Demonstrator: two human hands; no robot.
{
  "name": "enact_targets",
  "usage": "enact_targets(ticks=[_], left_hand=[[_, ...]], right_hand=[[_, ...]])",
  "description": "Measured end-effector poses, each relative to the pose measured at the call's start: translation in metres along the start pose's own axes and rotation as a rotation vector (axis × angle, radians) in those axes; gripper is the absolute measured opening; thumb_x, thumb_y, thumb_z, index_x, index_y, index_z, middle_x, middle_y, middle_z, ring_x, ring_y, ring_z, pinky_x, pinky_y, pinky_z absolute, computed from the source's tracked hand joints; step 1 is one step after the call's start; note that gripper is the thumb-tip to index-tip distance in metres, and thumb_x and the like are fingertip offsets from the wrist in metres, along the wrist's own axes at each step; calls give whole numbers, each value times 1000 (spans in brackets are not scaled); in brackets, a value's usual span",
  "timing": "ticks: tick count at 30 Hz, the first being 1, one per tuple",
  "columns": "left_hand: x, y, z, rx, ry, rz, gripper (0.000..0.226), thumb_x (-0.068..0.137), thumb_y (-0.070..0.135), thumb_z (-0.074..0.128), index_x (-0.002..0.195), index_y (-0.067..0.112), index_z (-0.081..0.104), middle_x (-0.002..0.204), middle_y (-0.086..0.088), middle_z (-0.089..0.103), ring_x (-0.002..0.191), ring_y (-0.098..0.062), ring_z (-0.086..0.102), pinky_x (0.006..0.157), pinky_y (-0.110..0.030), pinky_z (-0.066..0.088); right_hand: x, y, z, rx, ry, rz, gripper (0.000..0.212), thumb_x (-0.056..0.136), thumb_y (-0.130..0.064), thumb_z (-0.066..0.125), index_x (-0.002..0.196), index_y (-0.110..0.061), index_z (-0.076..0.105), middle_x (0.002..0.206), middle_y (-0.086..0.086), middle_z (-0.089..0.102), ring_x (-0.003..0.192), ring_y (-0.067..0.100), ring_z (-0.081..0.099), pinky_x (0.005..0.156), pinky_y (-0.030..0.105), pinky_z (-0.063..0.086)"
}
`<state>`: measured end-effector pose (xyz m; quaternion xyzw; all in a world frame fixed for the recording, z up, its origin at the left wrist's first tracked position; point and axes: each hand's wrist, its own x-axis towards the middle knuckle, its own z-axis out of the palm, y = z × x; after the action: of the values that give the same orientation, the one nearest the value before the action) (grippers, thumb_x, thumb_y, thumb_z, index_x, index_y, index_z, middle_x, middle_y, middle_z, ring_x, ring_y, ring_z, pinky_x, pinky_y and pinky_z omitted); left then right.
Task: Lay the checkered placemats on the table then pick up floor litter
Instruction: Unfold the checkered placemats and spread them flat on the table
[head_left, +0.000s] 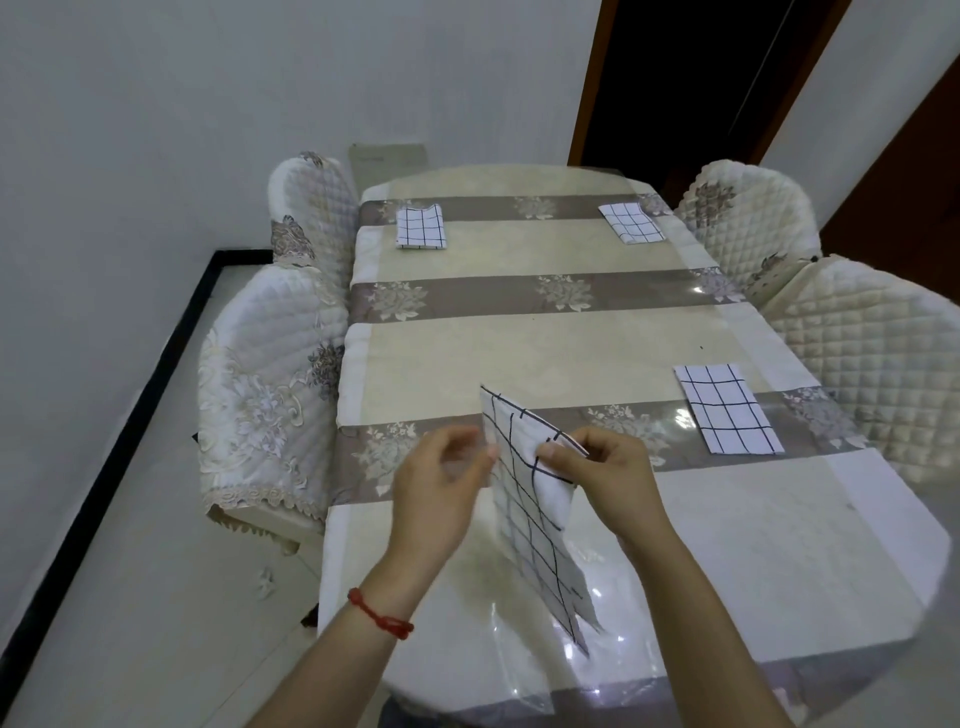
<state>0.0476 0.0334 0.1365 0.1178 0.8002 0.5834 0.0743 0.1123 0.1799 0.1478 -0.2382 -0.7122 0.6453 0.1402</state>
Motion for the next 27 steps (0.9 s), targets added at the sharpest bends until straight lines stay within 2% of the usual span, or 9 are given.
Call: enact_targets(ticks=[3, 5, 8, 12, 16, 20, 22, 25, 27], left_hand=[[-12, 4, 12, -115, -190, -84, 19, 76, 23, 70, 95, 19, 66, 95, 2, 70, 88, -8, 66, 73, -12, 50], [-17, 6, 16, -159, -217, -75, 15, 77, 21, 71, 88, 12, 67, 89, -10, 70, 84, -11, 65, 75, -18, 50], [-16, 5, 12, -247, -130, -103, 19, 77, 18, 70, 79, 0, 66, 74, -12, 63, 71, -11, 57, 70, -23, 46], [-8, 2, 2, -269, -53, -140, 15, 78, 11, 67, 63, 13, 68, 66, -8, 62, 64, -13, 52, 64, -26, 43], [8, -2, -21, -302, 85, -151, 24, 80, 6, 63, 63, 22, 65, 48, 17, 63, 52, 7, 54, 53, -7, 42], [32, -20, -55, -241, 241, -182, 15, 84, 15, 62, 70, 20, 64, 66, 4, 63, 70, -14, 56, 67, -24, 47], [41, -28, -64, -145, 290, -187, 5, 85, 15, 61, 82, 12, 64, 78, -4, 63, 81, -18, 56, 76, -30, 49], [47, -27, -62, 142, 303, -99, 31, 85, 14, 60, 115, 10, 57, 114, -7, 61, 102, -15, 52, 90, -28, 41], [45, -17, -49, 199, 190, 51, 41, 83, 17, 64, 122, 16, 53, 123, 3, 53, 113, -11, 46, 94, -24, 37]], right_hand=[[-1, -2, 13, 48, -1, 7, 28, 73, -7, 73, 55, -10, 53, 46, -8, 46, 44, 1, 43, 46, 10, 36], [-3, -4, 17, 99, -33, 19, 27, 75, -7, 72, 57, -9, 51, 47, -7, 44, 43, 1, 41, 46, 10, 36], [-5, -3, 19, 91, -87, 7, 28, 77, -10, 69, 54, -12, 53, 45, -11, 47, 47, 2, 42, 50, 10, 36], [-5, -3, 14, 84, -108, 13, 22, 78, -9, 68, 58, -10, 59, 54, -2, 53, 54, 8, 50, 57, 16, 44], [0, -1, -1, 85, 16, 62, 17, 76, -9, 71, 62, -8, 62, 62, 4, 59, 58, 10, 55, 59, 21, 48], [7, -2, -22, 23, 214, 23, 11, 77, -9, 70, 68, -14, 66, 60, -3, 62, 56, 5, 56, 56, 13, 46], [10, -5, -27, -79, 257, -39, 11, 80, -12, 67, 71, -6, 64, 61, 5, 55, 55, 7, 50, 52, 12, 41], [16, -9, -26, -252, 231, -184, 26, 80, -15, 66, 64, -1, 52, 58, 4, 38, 55, 7, 34, 50, 16, 28], [18, -14, -19, -355, 154, -294, 33, 80, -15, 68, 59, -2, 46, 53, -3, 34, 54, 8, 31, 49, 15, 26]])
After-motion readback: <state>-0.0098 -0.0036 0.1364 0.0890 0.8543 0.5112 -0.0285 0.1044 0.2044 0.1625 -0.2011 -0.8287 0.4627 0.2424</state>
